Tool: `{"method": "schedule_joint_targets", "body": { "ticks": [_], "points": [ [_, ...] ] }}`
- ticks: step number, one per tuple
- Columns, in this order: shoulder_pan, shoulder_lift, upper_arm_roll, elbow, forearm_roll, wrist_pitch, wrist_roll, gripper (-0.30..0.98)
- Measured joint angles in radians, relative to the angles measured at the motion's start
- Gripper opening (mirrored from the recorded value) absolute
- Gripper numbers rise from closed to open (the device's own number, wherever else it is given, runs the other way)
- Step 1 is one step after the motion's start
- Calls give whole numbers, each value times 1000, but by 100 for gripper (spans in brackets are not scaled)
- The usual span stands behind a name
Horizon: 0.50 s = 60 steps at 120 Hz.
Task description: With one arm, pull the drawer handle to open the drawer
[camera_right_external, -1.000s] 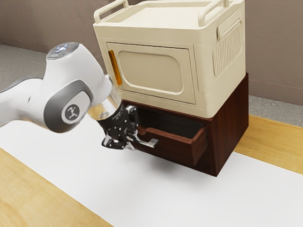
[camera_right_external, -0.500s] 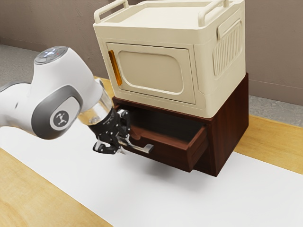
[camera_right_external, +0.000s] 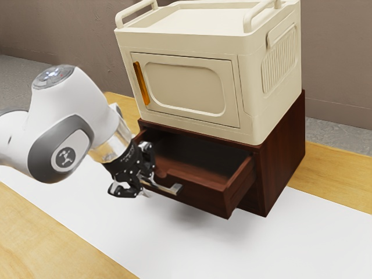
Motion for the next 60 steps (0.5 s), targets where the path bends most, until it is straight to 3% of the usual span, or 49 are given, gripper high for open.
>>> {"method": "schedule_joint_targets", "body": {
  "ticks": [60],
  "points": [
    [1,-67,1,-66,1,4,-2,7]
  ]
}}
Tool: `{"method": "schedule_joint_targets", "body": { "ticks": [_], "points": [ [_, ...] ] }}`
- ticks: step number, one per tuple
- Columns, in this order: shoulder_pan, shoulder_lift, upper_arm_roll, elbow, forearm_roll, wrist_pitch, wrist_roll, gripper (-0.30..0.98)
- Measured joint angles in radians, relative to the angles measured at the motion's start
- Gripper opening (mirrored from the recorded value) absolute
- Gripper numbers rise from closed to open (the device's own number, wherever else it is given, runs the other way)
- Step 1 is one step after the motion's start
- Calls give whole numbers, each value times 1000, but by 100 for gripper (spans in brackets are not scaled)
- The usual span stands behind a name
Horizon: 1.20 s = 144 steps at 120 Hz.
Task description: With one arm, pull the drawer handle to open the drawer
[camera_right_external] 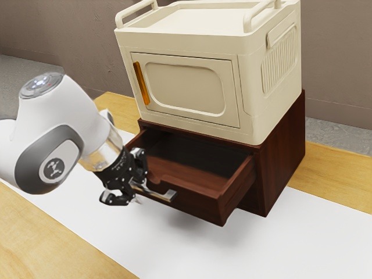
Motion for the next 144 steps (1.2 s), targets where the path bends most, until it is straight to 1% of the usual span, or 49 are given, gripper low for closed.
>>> {"method": "schedule_joint_targets", "body": {
  "ticks": [47,114,144],
  "points": [
    [-3,-39,0,-33,0,0,1,10],
    [-21,-151,0,-132,0,13,3,12],
    [-24,-175,2,-141,4,14,5,14]
  ]
}}
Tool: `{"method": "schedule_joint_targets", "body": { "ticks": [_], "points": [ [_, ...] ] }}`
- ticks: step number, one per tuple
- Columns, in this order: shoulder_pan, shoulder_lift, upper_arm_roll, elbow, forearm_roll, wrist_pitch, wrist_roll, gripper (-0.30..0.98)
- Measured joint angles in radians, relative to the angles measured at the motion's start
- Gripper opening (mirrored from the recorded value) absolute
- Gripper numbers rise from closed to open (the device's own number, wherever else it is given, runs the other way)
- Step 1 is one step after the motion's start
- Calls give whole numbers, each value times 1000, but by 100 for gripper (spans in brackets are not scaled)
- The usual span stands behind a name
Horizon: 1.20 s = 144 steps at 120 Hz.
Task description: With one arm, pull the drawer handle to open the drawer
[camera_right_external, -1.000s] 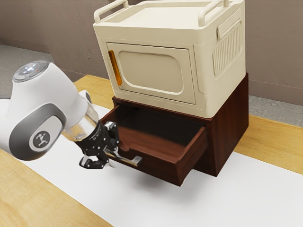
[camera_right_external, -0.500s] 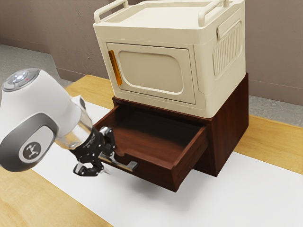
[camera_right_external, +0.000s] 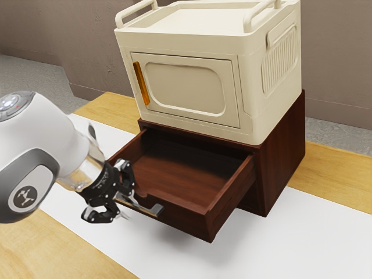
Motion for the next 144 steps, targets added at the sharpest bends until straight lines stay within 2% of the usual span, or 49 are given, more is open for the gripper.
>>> {"method": "schedule_joint_targets", "body": {
  "ticks": [33,48,52,64,74,82,90,103,144],
  "points": [
    [-11,-27,0,22,27,-1,2,15],
    [-21,-28,-1,77,45,-11,2,16],
    [-20,-16,-1,145,50,-37,2,18],
    [-15,88,17,433,56,-189,0,37],
    [-16,262,44,820,55,-400,-5,47],
    [-16,314,58,961,64,-550,-9,53],
    [-18,326,63,940,75,-655,-14,57],
    [-24,332,69,856,83,-734,-23,62],
    [-30,305,69,777,70,-793,-30,67]
  ]
}}
